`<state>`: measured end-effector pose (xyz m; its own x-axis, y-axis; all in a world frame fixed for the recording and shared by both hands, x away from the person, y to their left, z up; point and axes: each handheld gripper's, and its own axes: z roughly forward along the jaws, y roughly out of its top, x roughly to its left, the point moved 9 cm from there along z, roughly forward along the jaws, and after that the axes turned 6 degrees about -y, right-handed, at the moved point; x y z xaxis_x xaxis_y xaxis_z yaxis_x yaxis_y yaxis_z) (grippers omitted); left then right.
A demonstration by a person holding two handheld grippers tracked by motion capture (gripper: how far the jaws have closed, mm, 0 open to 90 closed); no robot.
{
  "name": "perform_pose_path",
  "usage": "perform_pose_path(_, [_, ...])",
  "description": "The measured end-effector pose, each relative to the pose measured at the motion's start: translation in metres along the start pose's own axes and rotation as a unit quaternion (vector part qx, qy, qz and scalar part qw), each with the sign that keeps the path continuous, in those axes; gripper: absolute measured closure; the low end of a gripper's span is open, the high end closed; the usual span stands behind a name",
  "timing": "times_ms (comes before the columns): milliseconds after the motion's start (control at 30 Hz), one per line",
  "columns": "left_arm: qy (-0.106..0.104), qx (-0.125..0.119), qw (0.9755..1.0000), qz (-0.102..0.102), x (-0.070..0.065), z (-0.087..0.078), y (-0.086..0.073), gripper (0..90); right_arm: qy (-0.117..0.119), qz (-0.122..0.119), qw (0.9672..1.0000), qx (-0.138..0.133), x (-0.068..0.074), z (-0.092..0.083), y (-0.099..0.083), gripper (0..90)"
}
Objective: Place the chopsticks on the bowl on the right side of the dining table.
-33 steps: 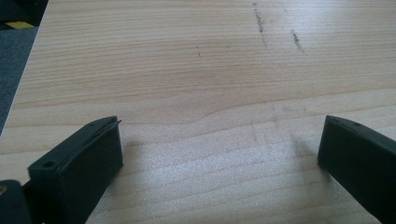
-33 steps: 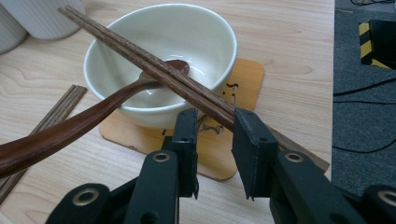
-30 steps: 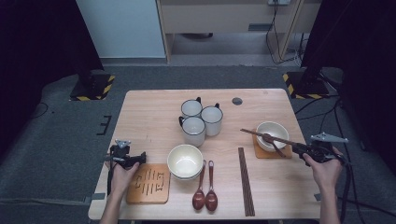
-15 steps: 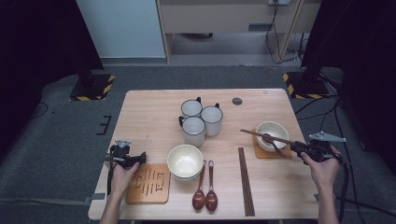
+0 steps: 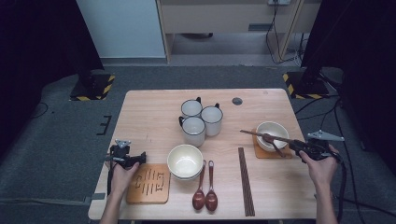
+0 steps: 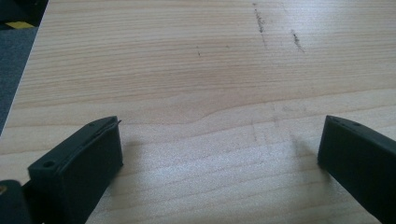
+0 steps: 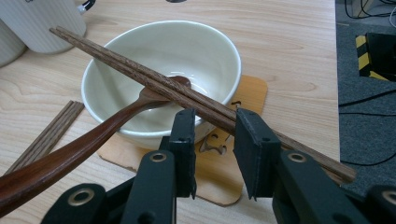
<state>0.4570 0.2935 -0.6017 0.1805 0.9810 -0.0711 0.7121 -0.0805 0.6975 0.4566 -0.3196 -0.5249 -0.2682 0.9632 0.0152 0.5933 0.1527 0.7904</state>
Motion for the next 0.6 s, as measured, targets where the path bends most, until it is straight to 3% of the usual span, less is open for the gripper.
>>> perform_pose_path(600, [0.000,0.000,1.0000,0.000,0.0000,0.0000,0.0000,0.0,-0.006,0.013,0.9999,-0.007,-0.0095,0.0038,0.0046,66.5])
